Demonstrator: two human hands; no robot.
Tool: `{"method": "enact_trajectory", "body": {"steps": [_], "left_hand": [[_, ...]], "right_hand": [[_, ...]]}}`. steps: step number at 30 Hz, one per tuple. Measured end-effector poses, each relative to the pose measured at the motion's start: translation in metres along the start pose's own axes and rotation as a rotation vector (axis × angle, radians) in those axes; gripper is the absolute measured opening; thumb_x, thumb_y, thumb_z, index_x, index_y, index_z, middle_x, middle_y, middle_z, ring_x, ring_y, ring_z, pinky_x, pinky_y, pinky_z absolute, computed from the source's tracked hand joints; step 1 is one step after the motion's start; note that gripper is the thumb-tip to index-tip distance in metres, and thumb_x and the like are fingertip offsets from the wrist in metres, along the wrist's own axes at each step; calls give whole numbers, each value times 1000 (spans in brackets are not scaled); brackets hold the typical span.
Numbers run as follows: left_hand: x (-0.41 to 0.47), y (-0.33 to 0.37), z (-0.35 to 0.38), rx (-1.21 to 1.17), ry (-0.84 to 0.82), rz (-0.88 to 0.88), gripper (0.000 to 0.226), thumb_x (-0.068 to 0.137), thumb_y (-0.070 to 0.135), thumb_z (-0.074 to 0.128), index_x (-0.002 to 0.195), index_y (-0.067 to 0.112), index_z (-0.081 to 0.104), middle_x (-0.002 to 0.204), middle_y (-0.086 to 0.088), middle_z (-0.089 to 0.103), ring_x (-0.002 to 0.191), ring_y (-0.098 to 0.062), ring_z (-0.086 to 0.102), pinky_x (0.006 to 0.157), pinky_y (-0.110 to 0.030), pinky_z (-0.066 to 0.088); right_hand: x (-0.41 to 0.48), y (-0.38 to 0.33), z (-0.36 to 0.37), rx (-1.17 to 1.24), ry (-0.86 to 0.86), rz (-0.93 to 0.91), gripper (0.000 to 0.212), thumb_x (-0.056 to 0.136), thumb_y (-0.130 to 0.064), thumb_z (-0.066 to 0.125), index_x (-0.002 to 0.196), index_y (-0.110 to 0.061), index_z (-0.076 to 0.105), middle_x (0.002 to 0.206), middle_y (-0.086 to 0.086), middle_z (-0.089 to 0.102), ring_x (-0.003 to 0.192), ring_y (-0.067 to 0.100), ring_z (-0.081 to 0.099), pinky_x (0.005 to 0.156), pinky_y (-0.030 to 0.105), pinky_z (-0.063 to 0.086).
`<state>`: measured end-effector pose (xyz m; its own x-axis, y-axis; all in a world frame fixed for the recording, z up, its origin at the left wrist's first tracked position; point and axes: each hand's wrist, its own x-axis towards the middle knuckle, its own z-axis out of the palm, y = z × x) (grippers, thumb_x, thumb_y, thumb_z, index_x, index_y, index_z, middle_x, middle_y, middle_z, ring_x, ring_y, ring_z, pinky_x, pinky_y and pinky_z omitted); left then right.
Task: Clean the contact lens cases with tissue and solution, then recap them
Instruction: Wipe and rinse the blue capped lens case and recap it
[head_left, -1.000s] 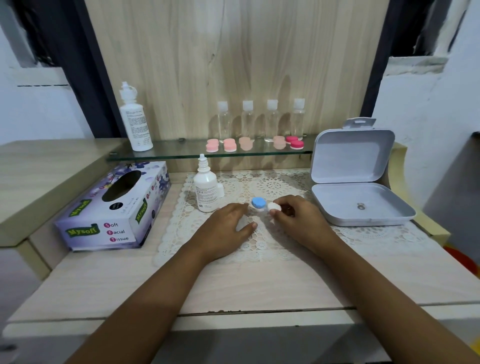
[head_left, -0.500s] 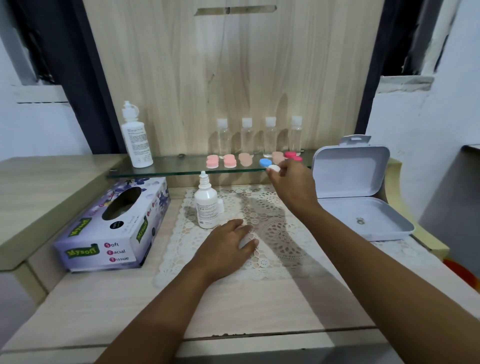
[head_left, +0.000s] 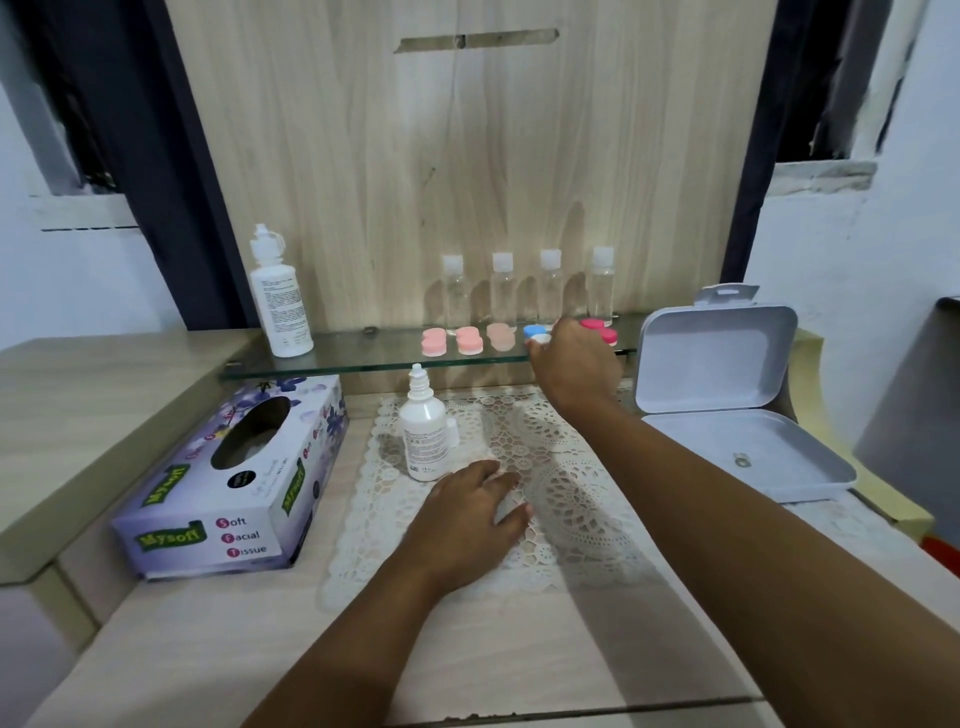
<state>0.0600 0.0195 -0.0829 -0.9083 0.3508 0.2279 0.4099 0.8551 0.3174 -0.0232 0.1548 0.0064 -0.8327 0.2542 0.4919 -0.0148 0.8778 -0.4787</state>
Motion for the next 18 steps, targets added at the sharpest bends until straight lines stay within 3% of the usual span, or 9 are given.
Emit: {"method": "enact_trajectory", "body": {"steps": [18], "left_hand": [[-1,0,0,-2,4,0,50,95,46,40,141,24,40,148,3,34,136,-15,30,113,-35,23]], "right_hand": [[11,-4,6,-35,-18,13,38,92,-41,50,111,-8,53,105,11,63,96,29,60,65,31,39]]}}
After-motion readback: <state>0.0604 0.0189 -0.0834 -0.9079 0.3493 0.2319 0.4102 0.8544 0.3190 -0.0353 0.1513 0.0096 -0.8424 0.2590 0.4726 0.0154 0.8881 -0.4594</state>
